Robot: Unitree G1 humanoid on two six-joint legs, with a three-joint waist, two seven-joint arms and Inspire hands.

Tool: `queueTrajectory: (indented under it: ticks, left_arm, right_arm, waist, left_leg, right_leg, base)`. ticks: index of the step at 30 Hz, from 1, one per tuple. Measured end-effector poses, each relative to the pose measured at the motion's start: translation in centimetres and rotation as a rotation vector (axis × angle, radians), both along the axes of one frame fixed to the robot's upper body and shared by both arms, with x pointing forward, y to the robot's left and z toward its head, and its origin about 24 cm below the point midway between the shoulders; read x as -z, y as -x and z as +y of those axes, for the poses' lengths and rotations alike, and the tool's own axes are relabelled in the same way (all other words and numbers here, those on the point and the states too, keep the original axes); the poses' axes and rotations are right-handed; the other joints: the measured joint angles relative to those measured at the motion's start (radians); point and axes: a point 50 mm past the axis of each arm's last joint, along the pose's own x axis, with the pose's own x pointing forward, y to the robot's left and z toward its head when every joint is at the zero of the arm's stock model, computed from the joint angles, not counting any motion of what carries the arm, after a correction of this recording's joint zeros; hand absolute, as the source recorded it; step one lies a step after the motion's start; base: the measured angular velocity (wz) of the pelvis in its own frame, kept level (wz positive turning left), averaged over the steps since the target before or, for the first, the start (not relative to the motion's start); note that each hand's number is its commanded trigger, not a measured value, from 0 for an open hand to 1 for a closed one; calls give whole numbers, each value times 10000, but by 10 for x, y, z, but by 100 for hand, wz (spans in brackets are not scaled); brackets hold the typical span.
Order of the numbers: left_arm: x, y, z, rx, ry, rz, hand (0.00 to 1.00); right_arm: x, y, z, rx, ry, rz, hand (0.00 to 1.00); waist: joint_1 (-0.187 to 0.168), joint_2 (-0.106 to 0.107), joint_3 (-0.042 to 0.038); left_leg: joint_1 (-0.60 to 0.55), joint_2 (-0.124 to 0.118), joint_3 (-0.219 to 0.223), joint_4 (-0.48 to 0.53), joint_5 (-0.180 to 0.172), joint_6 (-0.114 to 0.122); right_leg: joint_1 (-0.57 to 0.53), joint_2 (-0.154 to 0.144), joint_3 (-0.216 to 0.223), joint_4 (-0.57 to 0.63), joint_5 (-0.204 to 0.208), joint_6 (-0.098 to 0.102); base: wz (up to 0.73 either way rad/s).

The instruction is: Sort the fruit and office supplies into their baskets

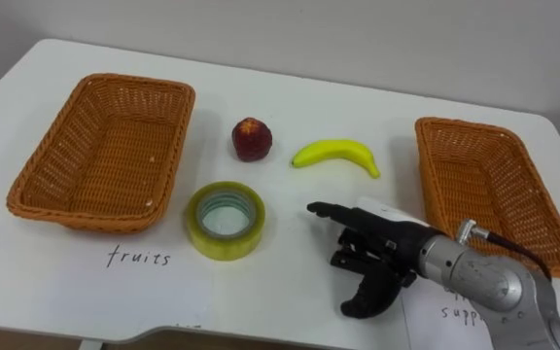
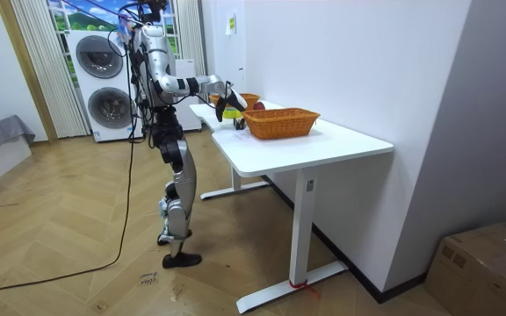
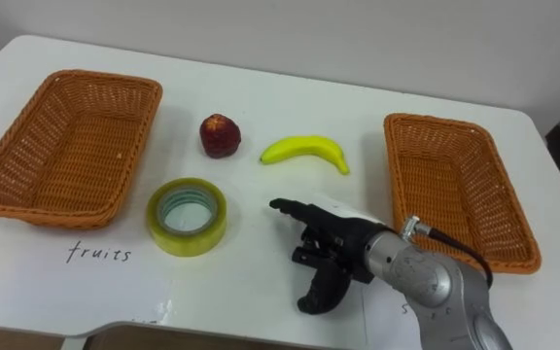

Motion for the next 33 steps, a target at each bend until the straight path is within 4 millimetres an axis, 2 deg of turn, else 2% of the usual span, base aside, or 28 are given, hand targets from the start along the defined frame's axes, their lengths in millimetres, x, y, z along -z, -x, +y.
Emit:
queueTrajectory:
  ticks: [13,33]
  left_arm:
    - [0,0,0,-74,-54,154,0]
    - [0,1,3,-571,-160,156,0]
  right_arm:
    - [1,0,-4,243,259,106,0]
    - [0,0,-17,682,882,430,0]
  waist:
    - [-244,61,33]
    - [-279,172,25]
  left_leg:
    - [-6,12,17,-16,-2,2]
    - [37,8,-3,-31,-2,2]
  right_leg:
    - [-14,7,23,18,0,0]
    - [40,-28,-22,11,6,5]
  base:
    - [0]
    - [0]
